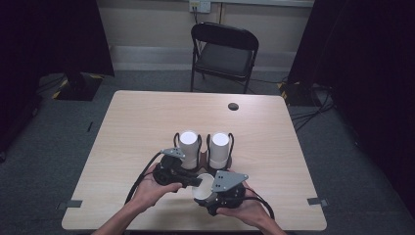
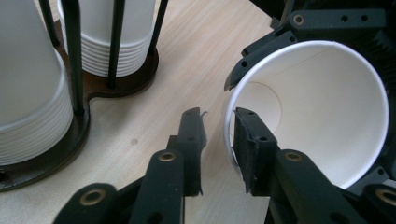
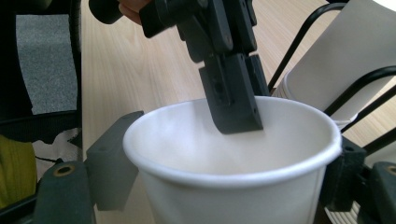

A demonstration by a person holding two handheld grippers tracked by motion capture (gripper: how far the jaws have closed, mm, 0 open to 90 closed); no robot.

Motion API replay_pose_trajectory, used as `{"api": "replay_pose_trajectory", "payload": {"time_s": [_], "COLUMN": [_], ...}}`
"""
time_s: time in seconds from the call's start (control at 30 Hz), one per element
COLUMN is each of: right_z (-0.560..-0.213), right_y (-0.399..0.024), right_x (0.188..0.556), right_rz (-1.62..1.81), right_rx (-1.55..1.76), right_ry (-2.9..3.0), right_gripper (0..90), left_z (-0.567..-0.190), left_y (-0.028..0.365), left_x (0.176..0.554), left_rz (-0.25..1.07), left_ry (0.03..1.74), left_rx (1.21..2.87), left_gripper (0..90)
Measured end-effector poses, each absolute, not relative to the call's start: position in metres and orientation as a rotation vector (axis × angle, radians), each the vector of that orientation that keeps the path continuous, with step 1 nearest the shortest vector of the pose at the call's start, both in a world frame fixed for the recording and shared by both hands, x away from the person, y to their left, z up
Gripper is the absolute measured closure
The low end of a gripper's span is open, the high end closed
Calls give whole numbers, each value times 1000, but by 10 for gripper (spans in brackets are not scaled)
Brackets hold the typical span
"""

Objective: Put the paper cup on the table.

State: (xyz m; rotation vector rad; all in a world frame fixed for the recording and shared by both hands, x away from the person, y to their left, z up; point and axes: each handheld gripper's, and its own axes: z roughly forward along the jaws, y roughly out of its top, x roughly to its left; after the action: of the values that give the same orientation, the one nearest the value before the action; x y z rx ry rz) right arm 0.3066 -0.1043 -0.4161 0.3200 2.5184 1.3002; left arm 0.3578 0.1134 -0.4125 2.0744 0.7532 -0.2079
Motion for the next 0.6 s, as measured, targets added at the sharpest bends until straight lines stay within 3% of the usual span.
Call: {"api": "replay_pose_trajectory", "payload": {"time_s": [0.27,0.6], "right_z": [-418,-418], "right_y": [-106,-113], "right_x": [307,306], "right_rz": [1297,1254], "right_rx": [367,424], "right_ry": [2510,2507], "right_gripper": [219,219], "left_z": [-413,-409], "left_y": [118,124], "left_x": [358,353], "left_rz": [-174,-40], "left_ry": [780,831], "left_rx": [2056,2036], "left_gripper": [573,375]}}
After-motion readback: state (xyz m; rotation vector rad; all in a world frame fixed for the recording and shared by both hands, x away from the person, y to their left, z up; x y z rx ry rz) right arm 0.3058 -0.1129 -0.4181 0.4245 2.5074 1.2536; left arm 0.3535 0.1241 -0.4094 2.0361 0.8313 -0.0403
